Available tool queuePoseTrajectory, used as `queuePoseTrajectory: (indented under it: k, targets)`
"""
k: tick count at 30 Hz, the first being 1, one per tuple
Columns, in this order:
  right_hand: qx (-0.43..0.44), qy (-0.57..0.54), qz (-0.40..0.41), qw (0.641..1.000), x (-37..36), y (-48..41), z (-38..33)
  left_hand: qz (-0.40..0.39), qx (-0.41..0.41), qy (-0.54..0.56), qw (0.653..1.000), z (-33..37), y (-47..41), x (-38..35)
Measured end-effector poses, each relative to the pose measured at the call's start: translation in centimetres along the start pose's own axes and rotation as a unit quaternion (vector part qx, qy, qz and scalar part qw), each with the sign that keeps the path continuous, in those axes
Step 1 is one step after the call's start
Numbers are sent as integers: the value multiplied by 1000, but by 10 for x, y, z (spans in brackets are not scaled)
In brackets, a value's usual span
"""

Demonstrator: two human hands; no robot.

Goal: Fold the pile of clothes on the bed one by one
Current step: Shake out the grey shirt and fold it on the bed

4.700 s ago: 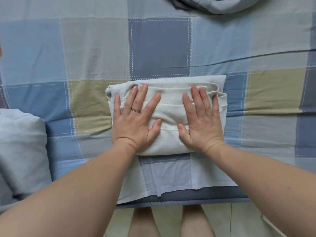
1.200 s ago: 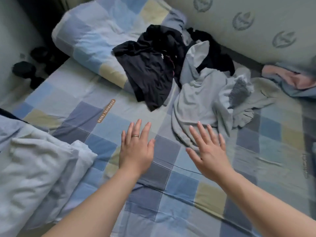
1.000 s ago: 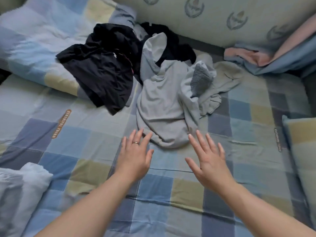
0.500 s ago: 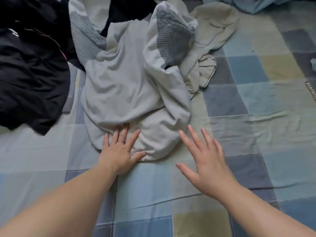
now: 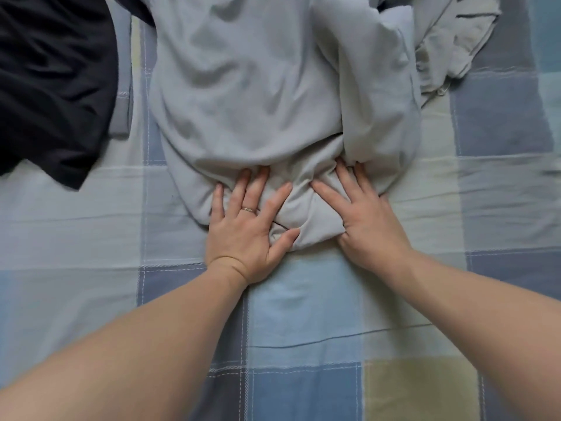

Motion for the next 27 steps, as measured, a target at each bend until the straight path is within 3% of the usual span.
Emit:
queuePoseTrajectory:
  k: [5, 7, 9, 12, 14, 17, 20, 27]
  targets:
    - [-59, -16, -86, 994, 31, 0, -19, -73, 12, 18, 997, 3, -1, 8]
    - [-91, -13, -145, 985, 52, 3, -30, -133, -18, 36, 990, 0, 7, 19]
    - [-132, 20, -168, 977, 74, 25, -38, -143, -40, 70, 986, -10, 21, 45]
    - [-122, 7, -144, 982, 119, 94, -66, -56, 108, 218, 968, -43, 64, 114]
    - [-99, -69, -89, 989, 170, 155, -87, -19, 147, 312, 938, -39, 96, 172]
    - [-57, -170, 20, 983, 258, 242, -117, 69, 104, 409, 904, -14, 153, 286]
    - [-21, -185, 95, 978, 336, 321, -151, 133, 46, 460, 877, 2, 209, 395]
    - [101, -202, 157, 961, 473, 454, -272, 240, -24, 410, 880, -14, 339, 614]
Point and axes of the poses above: each hand's wrist, its own y-axis away from the middle knuckle, its own x-axis out of the back of the hand, z = x × y, the point moved 6 cm from there along -y, towards the middle knuckle, and after that the axes turned 15 degrees about -z, right-handed, at the moved point
